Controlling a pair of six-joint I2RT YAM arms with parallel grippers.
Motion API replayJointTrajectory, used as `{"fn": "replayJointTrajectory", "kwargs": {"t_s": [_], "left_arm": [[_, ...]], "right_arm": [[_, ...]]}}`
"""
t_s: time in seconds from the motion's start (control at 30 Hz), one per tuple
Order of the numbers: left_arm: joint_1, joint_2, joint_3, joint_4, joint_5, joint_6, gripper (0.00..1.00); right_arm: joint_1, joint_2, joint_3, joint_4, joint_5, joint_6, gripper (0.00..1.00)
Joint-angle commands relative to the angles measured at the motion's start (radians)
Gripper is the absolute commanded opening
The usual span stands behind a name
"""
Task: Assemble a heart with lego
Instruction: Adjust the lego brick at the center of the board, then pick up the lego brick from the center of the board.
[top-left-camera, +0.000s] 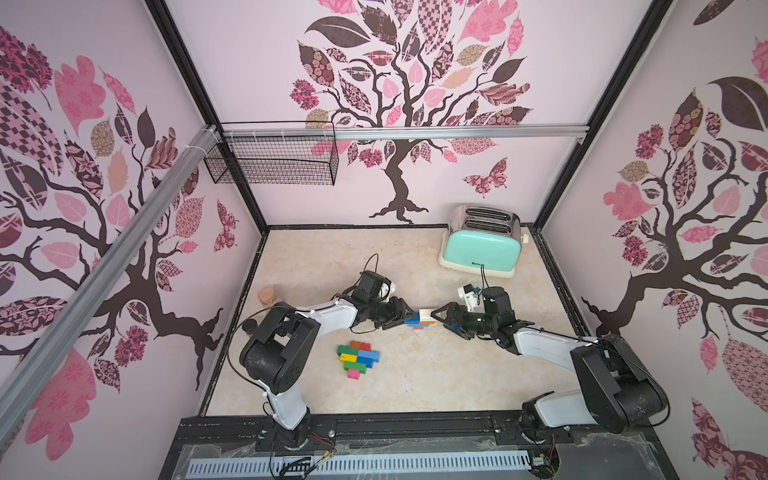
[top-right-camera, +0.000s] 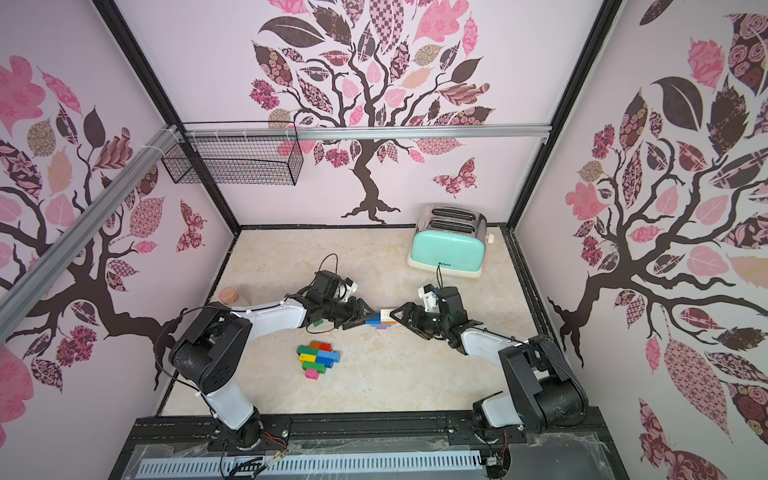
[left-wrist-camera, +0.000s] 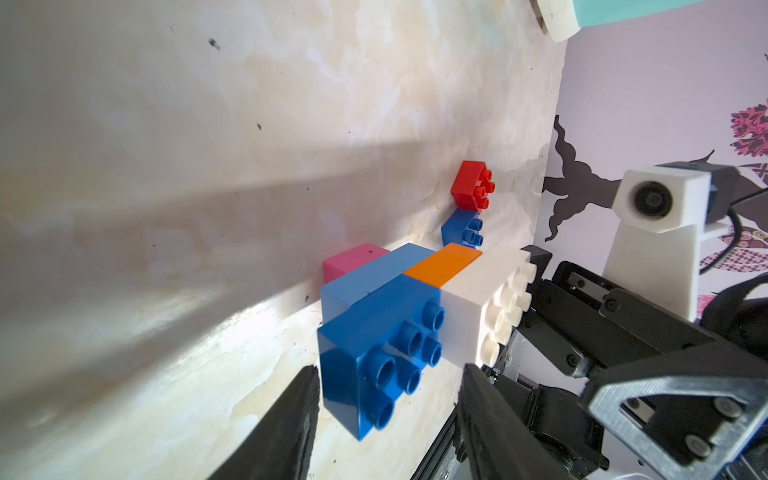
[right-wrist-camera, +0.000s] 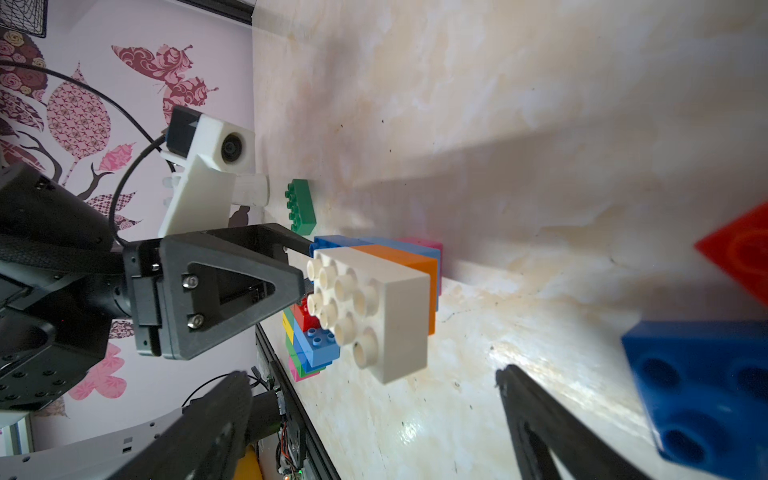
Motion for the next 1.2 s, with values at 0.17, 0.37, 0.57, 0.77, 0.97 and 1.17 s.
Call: {"fn": "replayJointTrajectory", "kwargs": {"t_s": [0.17, 0.37, 0.57, 0.77, 0.97, 1.17], "left_arm": [[0.024, -0.077, 0.000, -0.132, -0.100, 0.047, 0.59], [0.084, -0.202, -0.017, -0.273, -0.202, 0.085, 0.60], [0.187, -0.330, 0.003, -0.521, -0.405, 0.148, 0.60], [0.268, -0.331, 0.014, -0.647, -0.575, 0.200, 0.60], [0.274, -0.211, 0.063, -0.624, -0.594, 0.252, 0.61], [0.222, -0.111, 0.112, -0.625, -0.644, 0.271, 0.61]], "right_arm": [[0.005, -0.095, 0.050, -0.230, 0.115, -0.138, 0.96], [0.005, -0.219, 0.103, -0.442, 0.260, -0.273, 0.95], [0.056, -0.259, 0.197, -0.595, 0.397, -0.378, 0.92], [0.107, -0.255, 0.229, -0.615, 0.431, -0.398, 0.92], [0.111, -0.267, 0.229, -0.617, 0.429, -0.424, 0.92], [0.109, -0.265, 0.206, -0.592, 0.415, -0.432, 0.93]]}}
